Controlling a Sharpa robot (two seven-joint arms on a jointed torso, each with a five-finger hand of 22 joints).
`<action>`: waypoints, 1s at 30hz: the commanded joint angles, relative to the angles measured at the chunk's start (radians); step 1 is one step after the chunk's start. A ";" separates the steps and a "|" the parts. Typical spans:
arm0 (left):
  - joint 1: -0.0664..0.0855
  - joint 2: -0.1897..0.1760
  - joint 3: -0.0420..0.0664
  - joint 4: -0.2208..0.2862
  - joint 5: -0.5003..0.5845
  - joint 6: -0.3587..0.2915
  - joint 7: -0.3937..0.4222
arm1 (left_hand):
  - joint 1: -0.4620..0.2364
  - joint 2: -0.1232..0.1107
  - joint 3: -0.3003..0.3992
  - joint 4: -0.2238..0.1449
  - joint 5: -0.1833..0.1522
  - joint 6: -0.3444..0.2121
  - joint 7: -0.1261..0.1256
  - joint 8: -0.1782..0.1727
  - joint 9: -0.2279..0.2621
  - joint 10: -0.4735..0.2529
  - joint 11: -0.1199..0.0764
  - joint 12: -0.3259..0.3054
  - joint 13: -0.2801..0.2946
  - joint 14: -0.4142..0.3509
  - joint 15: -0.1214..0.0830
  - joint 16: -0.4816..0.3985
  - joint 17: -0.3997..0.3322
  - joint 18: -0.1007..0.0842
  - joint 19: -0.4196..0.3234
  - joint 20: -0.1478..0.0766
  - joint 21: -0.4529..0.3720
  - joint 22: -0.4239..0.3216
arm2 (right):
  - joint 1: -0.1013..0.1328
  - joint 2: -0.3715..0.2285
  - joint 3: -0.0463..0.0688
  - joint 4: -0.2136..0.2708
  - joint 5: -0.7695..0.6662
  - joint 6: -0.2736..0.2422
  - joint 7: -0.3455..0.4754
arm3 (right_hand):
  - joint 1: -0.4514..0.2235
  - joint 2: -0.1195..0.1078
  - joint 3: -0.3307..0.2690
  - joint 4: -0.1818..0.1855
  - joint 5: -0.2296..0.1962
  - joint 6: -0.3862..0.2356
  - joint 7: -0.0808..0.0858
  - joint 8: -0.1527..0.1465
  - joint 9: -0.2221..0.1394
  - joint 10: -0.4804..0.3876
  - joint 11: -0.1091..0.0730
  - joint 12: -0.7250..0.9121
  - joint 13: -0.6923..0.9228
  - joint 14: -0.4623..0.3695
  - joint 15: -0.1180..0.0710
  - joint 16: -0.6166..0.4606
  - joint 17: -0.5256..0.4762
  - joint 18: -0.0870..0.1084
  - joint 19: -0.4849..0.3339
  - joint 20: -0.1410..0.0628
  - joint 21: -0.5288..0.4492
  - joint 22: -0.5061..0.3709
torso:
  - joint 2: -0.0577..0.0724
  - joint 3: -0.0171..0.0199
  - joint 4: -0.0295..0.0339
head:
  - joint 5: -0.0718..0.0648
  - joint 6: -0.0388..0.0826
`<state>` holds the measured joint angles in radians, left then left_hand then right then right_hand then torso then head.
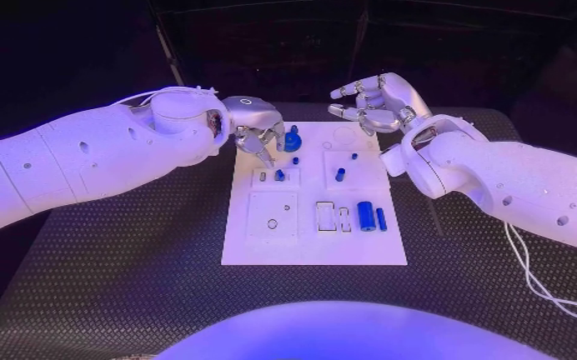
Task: Assemble the parts on the task board
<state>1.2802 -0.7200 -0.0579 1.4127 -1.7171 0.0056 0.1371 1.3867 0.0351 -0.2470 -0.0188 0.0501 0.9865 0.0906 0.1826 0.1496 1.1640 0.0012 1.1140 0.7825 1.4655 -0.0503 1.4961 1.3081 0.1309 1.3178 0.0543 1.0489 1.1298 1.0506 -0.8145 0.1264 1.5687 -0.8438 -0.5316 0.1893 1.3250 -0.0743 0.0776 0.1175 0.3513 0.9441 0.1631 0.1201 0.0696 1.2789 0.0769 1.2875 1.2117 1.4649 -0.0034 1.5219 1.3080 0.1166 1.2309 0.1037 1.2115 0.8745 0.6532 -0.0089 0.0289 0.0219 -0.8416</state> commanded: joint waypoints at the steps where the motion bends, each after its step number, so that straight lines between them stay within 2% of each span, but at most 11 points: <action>1: 0.005 0.017 -0.008 -0.009 -0.151 0.047 -0.034 | -0.004 -0.026 0.021 0.010 -0.002 -0.007 -0.009 -0.009 -0.004 0.048 -0.008 0.076 0.103 0.077 -0.008 0.032 0.195 -0.025 0.024 -0.006 0.057 0.050 | 0.003 0.002 0.001 -0.001 0.011 0.009 0.011 | -0.005 0.008 -0.003 0.006 0.003 0.004 -0.003 0.006 0.000 -0.004 -0.002 -0.006 -0.001 0.080 0.002 -0.007 0.166 0.013 -0.006 0.002 -0.003 -0.001 | 0.001 -0.0003 0.0022 | -0.004 -0.004; 4: 0.007 0.032 -0.017 -0.016 -0.167 0.051 -0.033 | -0.012 -0.040 0.036 0.024 -0.003 -0.005 -0.012 -0.010 -0.004 0.081 -0.010 0.123 0.169 0.092 -0.013 0.055 0.230 -0.035 0.045 -0.007 0.104 0.092 | 0.003 0.004 0.001 -0.003 0.011 0.011 0.010 | -0.006 0.008 -0.005 0.007 0.000 0.004 -0.003 0.006 0.000 -0.005 -0.003 -0.007 -0.003 0.080 0.002 -0.007 0.167 0.013 -0.006 0.002 -0.004 -0.001 | 0.001 -0.0006 0.0017 | -0.002 -0.007; 11: 0.008 0.064 -0.034 -0.037 -0.194 0.051 -0.027 | -0.013 -0.063 0.071 0.048 -0.003 -0.004 -0.015 -0.016 -0.007 0.115 -0.014 0.171 0.243 0.105 -0.016 0.075 0.263 -0.048 0.074 -0.011 0.173 0.153 | 0.004 0.009 0.001 -0.006 0.011 0.014 0.008 | -0.008 0.007 -0.009 0.009 -0.007 0.003 -0.004 0.006 0.000 -0.004 -0.003 -0.007 -0.004 0.080 0.002 -0.008 0.166 0.013 -0.006 0.002 -0.005 -0.002 | 0.000 -0.0004 0.0014 | 0.000 -0.010; 19: 0.009 0.087 -0.040 -0.056 -0.202 0.061 -0.020 | -0.008 -0.066 0.090 0.057 -0.003 0.008 -0.019 -0.013 -0.006 0.129 -0.017 0.187 0.268 0.105 -0.018 0.075 0.263 -0.053 0.085 -0.013 0.199 0.177 | 0.004 0.014 0.001 -0.010 0.011 0.018 0.007 | -0.008 0.007 -0.010 0.009 -0.011 0.003 -0.004 0.006 0.000 -0.003 -0.003 -0.006 -0.003 0.080 0.002 -0.008 0.166 0.013 -0.005 0.002 -0.006 -0.003 | -0.001 0.0005 0.0006 | 0.000 -0.011; 25: 0.008 0.099 -0.050 -0.068 -0.203 0.071 -0.009 | -0.005 -0.063 0.102 0.064 -0.003 0.022 -0.025 -0.010 -0.005 0.135 -0.021 0.191 0.277 0.105 -0.021 0.075 0.263 -0.054 0.087 -0.015 0.206 0.184 | 0.004 0.017 0.001 -0.011 0.011 0.021 0.006 | -0.008 0.008 -0.011 0.009 -0.011 0.003 -0.004 0.006 0.000 -0.003 -0.003 -0.006 -0.004 0.080 0.002 -0.008 0.166 0.013 -0.005 0.002 -0.006 -0.003 | 0.000 -0.0006 0.0013 | -0.001 -0.013; 30: 0.008 0.104 -0.058 -0.072 -0.203 0.081 -0.003 | -0.003 -0.061 0.107 0.067 -0.003 0.030 -0.027 -0.009 -0.004 0.138 -0.023 0.193 0.281 0.105 -0.023 0.075 0.263 -0.054 0.088 -0.016 0.209 0.187 | 0.004 0.018 0.001 -0.012 0.011 0.022 0.006 | -0.009 0.008 -0.011 0.010 -0.013 0.003 -0.004 0.007 0.000 -0.003 -0.003 -0.006 -0.004 0.080 0.002 -0.008 0.166 0.013 -0.005 0.001 -0.006 -0.002 | 0.000 0.0002 0.0010 | -0.001 -0.016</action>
<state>1.2872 -0.6172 -0.1181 1.3408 -1.9082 0.0664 0.1225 1.3784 -0.0209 -0.1454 0.0467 0.0501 1.0099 0.0608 0.1708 0.1444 1.2953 -0.0216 1.3021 1.0629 1.4670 -0.0662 1.5639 1.3078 0.0843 1.3988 0.0365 1.2525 1.3081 1.0526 -0.7977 0.1264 1.5556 -0.8356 -0.5176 0.1888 1.3211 -0.0706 0.0698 0.1252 0.3404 0.9441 0.1631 0.1200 0.0694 1.2790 0.0769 1.2876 1.2087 1.4649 -0.0034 1.5183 1.3077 0.1166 1.2310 0.1037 1.2115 0.8728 0.6526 -0.0090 0.0300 0.0210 -0.8566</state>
